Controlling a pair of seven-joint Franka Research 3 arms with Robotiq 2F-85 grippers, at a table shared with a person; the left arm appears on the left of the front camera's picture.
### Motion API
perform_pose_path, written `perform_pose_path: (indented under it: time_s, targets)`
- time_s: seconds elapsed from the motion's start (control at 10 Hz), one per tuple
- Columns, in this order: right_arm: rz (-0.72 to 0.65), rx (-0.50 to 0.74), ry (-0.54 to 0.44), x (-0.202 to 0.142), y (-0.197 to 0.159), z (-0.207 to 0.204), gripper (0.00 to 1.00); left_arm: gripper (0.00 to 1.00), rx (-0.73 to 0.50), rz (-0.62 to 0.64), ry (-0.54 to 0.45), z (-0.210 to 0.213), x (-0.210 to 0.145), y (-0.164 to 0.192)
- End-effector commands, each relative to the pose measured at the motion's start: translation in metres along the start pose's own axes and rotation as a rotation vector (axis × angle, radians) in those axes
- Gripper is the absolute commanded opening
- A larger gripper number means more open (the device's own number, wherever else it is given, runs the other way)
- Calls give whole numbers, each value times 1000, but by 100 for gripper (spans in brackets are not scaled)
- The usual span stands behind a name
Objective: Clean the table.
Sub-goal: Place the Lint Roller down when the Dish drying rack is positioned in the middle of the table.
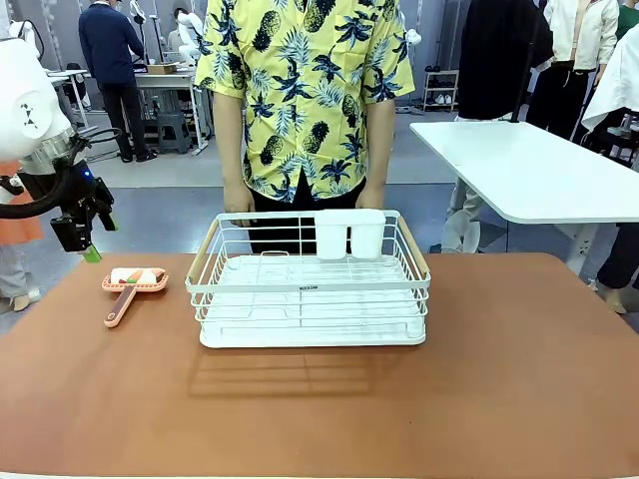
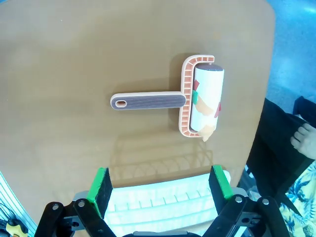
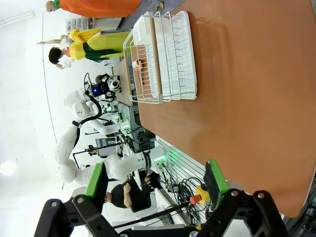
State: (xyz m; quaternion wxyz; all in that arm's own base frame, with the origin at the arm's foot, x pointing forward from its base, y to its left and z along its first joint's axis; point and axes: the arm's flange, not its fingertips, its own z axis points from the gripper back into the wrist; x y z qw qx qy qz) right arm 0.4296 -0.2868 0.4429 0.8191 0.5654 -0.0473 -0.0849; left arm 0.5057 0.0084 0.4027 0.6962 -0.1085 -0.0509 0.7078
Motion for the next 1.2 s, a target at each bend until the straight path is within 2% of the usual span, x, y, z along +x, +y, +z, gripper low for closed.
perform_pose_path:
  time_s: [0.0,1.1]
  targets:
    - [4,-2,0,-1,3,0,100,100,-14,-6,-2,-2,2,2]
    - [4,-2,0,-1,3,0,100,100,-14,-6,-2,-2,2,2]
